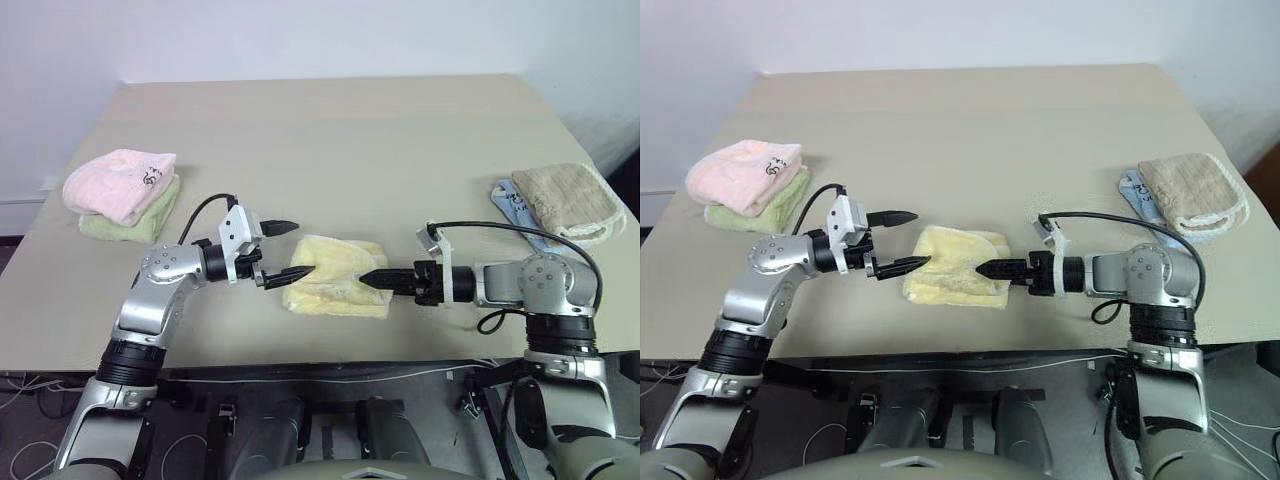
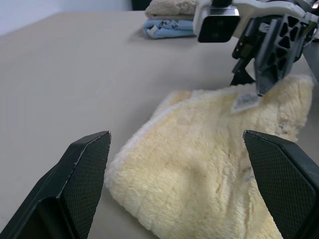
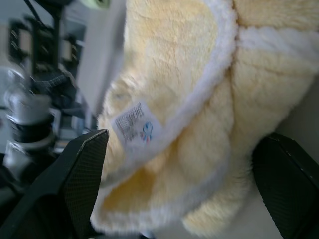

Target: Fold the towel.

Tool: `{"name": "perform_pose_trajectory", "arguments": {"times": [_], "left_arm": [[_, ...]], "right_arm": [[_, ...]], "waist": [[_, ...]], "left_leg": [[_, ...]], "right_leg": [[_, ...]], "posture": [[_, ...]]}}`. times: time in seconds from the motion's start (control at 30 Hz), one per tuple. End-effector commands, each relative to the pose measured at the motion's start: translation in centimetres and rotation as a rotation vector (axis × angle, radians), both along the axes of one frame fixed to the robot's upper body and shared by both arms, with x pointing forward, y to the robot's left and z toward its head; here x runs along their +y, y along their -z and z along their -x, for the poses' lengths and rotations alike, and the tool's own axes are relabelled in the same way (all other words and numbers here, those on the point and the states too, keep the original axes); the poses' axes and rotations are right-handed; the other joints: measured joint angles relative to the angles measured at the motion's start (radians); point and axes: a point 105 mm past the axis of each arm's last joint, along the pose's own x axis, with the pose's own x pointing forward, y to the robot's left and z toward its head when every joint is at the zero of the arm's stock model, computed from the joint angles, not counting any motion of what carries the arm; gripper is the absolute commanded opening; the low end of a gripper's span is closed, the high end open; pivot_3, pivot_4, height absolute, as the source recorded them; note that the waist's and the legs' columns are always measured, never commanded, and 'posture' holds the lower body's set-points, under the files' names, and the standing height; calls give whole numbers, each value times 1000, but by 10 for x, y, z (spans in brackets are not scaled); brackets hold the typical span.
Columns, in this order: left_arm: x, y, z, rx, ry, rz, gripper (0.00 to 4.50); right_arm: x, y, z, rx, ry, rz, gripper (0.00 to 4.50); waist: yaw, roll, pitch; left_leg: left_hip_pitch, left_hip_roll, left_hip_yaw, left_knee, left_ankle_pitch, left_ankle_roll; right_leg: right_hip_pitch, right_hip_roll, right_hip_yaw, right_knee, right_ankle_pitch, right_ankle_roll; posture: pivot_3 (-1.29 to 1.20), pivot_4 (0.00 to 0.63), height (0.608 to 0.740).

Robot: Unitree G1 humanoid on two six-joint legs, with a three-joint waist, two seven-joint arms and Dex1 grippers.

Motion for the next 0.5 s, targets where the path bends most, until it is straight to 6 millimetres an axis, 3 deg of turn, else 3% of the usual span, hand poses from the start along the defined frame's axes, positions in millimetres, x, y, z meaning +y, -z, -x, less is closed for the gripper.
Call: {"name": "perform_pose_trajectory", "arguments": {"times": [0.03, 0.23, 0.5], "left_arm": [[-2, -5, 2, -48, 13, -6, 4458], [1, -3, 2, -56, 2, -16, 4458], [2, 1, 2, -56, -5, -25, 4500]], "right_arm": [[1, -9, -10, 0, 39, -56, 4500], [4, -3, -12, 25, 52, -35, 4500], [1, 1, -5, 26, 27, 1, 1781]], "waist": [[1, 0, 0], [-2, 0, 0], [0, 0, 0]], "left_leg": [[0, 0, 0, 0, 0, 0], [0, 0, 0, 0, 0, 0], [0, 0, 0, 0, 0, 0]], "right_leg": [[0, 0, 0, 0, 0, 0], [0, 0, 0, 0, 0, 0], [0, 0, 0, 0, 0, 0]], "posture": [[0, 150, 740], [0, 150, 740], [0, 150, 740]]}}
